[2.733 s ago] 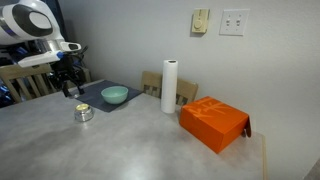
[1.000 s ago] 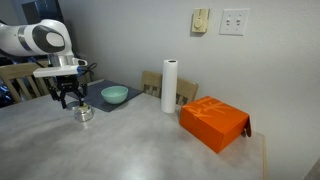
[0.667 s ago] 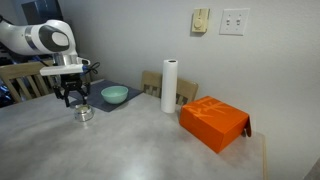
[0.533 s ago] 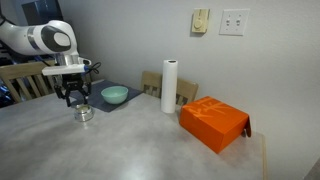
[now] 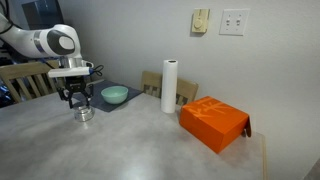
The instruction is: Cover the silver bottle with the silver lid
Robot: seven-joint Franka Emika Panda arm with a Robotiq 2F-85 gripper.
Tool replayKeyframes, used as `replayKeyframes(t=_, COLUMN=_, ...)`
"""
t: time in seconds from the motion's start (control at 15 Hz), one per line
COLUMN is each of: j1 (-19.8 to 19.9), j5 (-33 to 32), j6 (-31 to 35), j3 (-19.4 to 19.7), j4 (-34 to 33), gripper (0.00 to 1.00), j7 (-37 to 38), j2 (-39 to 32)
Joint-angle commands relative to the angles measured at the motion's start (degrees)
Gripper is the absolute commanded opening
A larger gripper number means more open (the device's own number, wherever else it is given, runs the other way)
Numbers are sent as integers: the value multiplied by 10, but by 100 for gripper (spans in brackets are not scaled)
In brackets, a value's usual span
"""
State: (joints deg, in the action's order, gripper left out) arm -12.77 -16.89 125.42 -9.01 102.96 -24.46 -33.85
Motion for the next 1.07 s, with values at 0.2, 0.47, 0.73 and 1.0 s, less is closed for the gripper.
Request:
replayKeyframes(t=0.2, j1=-2, j5=-18, j6=-23, j3=-3, j4=-32, gripper=44, j7=-11, j2=-23)
replayKeyframes(t=0.47, j1=-6, j5=-31, j6=-25, j3=-2, j4=-37, gripper=44, j7=-8, j2=-21)
replayKeyframes(t=0.73, j1=-2, j5=-32, j6=-28, j3=-3, j4=-41, gripper=44, j7=-15, j2=-21)
replayKeyframes(t=1.0, j1=15, j5=-14, j6=-32, j3=-12, j4=-47, gripper=44, j7=-43, j2=-25)
